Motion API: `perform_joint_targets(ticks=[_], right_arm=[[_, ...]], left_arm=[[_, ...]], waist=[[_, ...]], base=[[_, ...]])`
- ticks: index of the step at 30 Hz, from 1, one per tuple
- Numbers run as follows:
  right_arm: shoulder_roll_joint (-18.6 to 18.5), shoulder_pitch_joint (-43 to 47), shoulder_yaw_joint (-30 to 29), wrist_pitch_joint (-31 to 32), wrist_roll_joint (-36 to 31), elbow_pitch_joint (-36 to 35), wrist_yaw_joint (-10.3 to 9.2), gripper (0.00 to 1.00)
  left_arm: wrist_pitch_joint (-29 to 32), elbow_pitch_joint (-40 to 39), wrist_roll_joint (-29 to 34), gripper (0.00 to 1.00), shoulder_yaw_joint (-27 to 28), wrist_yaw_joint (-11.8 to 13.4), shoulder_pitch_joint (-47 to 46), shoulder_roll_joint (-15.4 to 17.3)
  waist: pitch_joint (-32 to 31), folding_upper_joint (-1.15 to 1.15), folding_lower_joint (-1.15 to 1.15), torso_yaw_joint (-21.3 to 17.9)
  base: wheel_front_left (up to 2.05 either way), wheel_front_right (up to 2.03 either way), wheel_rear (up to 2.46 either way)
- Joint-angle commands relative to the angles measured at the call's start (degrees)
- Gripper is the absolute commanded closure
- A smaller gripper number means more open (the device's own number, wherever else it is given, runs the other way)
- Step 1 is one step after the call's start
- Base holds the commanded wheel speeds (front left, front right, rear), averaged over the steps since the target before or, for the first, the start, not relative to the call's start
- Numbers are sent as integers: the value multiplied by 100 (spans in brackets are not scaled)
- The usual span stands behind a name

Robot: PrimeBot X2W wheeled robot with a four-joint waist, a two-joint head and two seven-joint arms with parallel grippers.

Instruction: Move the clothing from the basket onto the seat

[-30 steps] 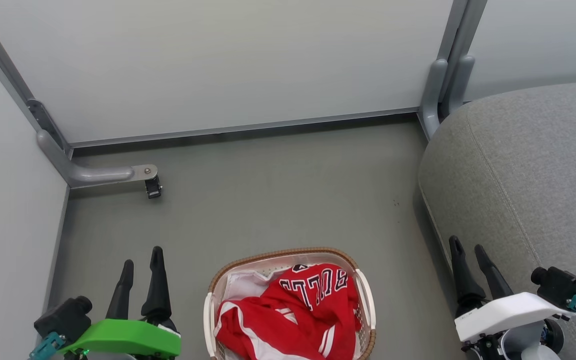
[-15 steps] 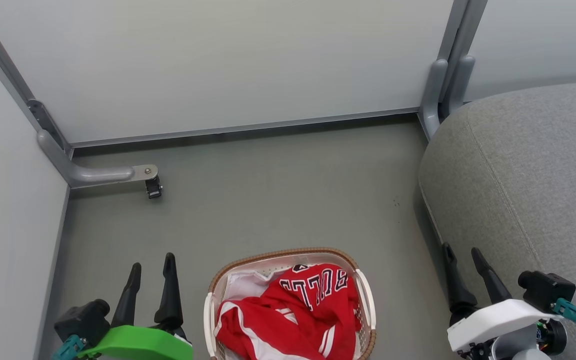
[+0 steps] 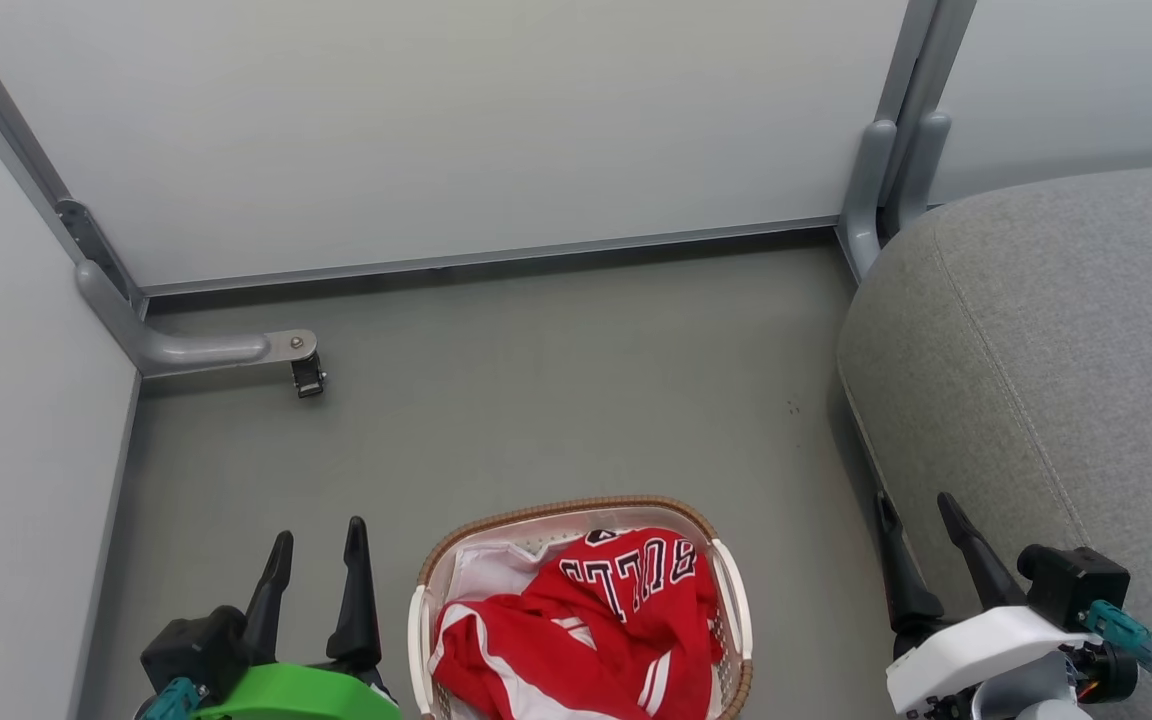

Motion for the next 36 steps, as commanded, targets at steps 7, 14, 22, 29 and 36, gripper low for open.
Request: perform_joint_targets(ticks=[7,14,22,29,36], right_arm=[[-34,48,3,-130,-435,-23,2,0],[-38,64,37,-210,-751,-10,2,0],[-43,91,82,-300,-1084,13,2,0],[-46,106,126,-368,-1355,21,2,0],[-48,113,133,-407,-1482,20,1,0]], left_arm=[[-123,21,332,0,-69,57,86,44],[-209,53,584,0,-126,75,118,46],[-294,155,788,0,-199,97,144,47],[-361,253,1001,0,-246,110,163,49],[-393,307,1099,0,-283,91,167,51]], waist=[[4,0,0,4],[0,0,0,9],[-1,0,0,20],[6,0,0,25],[14,0,0,31]], base=[[0,0,0],[0,0,0],[0,0,0],[0,0,0],[0,0,0]])
